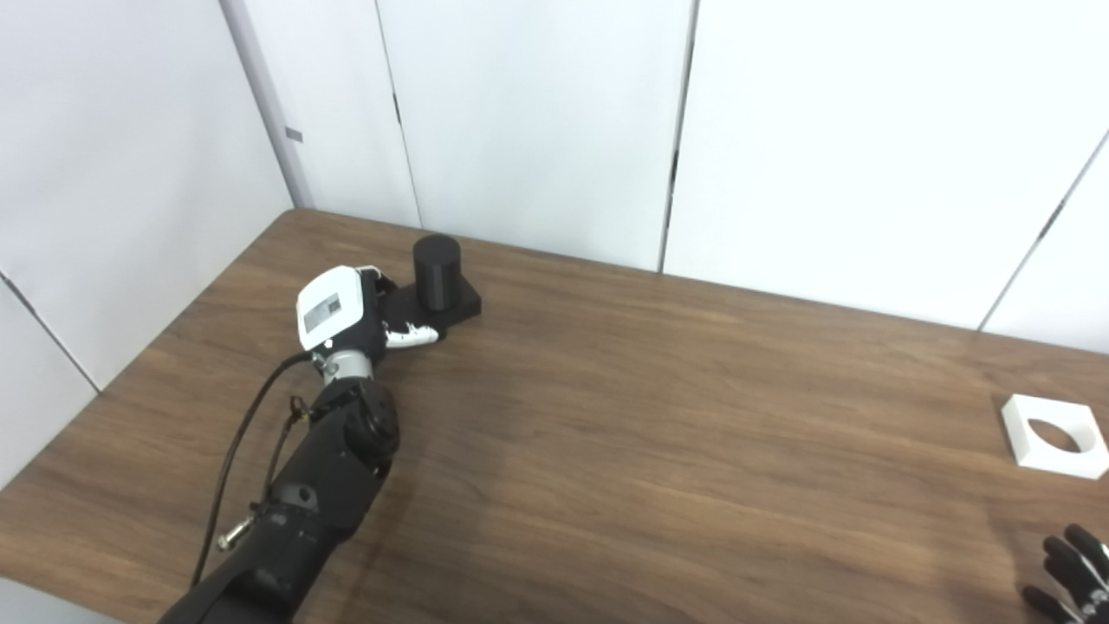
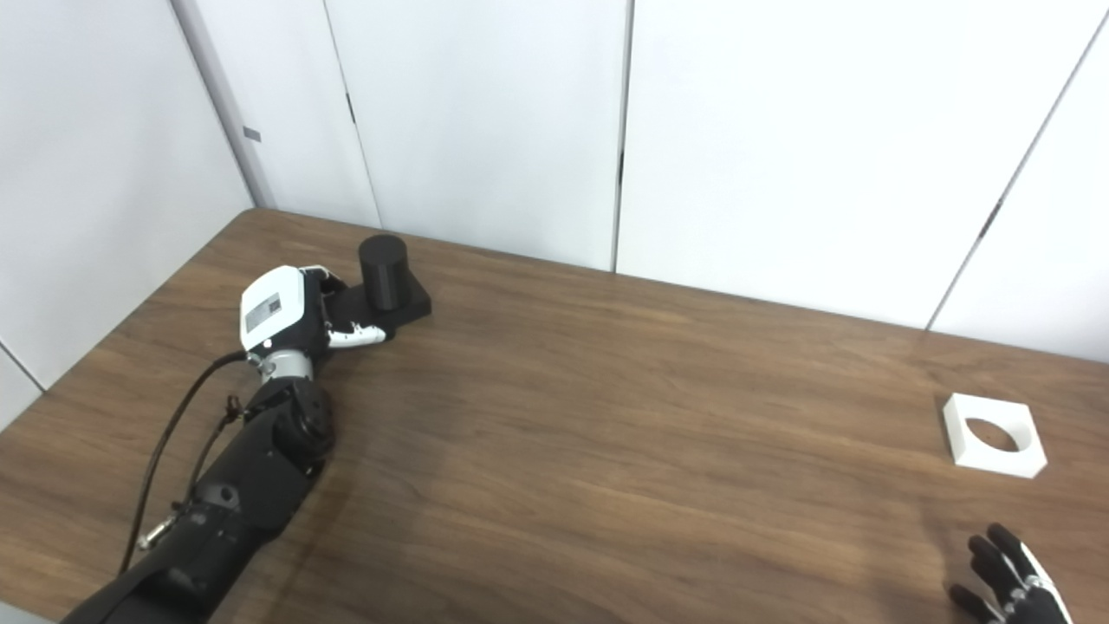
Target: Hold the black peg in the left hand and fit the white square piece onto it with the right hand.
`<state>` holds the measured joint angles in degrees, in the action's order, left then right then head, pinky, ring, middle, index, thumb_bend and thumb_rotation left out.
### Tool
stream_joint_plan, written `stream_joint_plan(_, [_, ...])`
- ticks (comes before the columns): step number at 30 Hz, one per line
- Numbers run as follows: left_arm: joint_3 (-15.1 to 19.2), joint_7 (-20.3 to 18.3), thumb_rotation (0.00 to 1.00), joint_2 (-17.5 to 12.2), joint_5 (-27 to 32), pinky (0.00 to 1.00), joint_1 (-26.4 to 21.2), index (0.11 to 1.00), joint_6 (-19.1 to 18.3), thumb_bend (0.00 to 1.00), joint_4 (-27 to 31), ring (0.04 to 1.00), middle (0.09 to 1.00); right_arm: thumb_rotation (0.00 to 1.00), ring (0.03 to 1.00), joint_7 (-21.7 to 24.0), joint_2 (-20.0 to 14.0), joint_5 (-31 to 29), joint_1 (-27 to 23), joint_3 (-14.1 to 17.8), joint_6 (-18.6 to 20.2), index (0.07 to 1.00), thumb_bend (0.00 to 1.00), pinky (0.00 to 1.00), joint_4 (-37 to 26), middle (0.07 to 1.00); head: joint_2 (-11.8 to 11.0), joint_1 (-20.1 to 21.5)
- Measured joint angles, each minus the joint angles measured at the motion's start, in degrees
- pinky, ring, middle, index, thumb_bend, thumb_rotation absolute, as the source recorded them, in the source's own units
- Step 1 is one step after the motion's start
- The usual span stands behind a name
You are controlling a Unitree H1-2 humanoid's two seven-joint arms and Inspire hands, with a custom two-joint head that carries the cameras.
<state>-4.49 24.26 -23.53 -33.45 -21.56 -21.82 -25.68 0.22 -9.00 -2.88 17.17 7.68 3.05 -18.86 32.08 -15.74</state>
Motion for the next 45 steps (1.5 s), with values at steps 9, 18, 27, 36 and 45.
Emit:
stream_joint_plan(9, [-0.6,-6.8,0.05,0.3,0.2,0.97,6.4,0.484,-0.2,0.52,14.6,0.832,0.74,1.0,0.895,0.0,-0.3,3.2,-0.1,-0.8,-0.5,0.901,0.75,0.86,0.0,0.872,0.5,0.8])
stream_joint_plan(18, [-3.6,-9.3,0.05,3.4,-2.8,1.0,12.8,0.484,0.1,0.52,23.5,0.882,0.779,1.0,0.898,-0.1,-1.0,5.6,-0.5,-1.2,-0.2,0.892,0.72,0.89,0.0,0.877,1.2,1.9])
stream_joint_plan(27, [-6.1,-13.6,0.05,6.1,-4.7,1.0,19.9,0.485,0.4,0.52,32.4,0.872,0.782,1.0,0.921,-0.4,-0.5,7.1,-0.4,-1.9,1.7,0.902,0.63,0.97,-1.3,0.902,2.0,2.5])
stream_joint_plan(36, [-9.0,-16.6,0.05,8.0,-7.0,1.0,22.4,0.484,2.3,0.52,36.1,0.874,0.783,1.0,0.917,-1.5,0.5,11.0,-0.4,-3.6,4.7,0.895,0.47,0.96,-3.4,0.889,3.4,4.9])
stream_joint_plan(45, [-11.0,-19.8,0.05,8.7,-8.6,1.0,24.2,0.484,4.0,0.52,38.8,0.877,0.786,1.0,0.92,-1.5,0.7,11.2,-0.3,-5.1,6.6,0.904,0.35,0.94,-4.7,0.897,5.7,8.2])
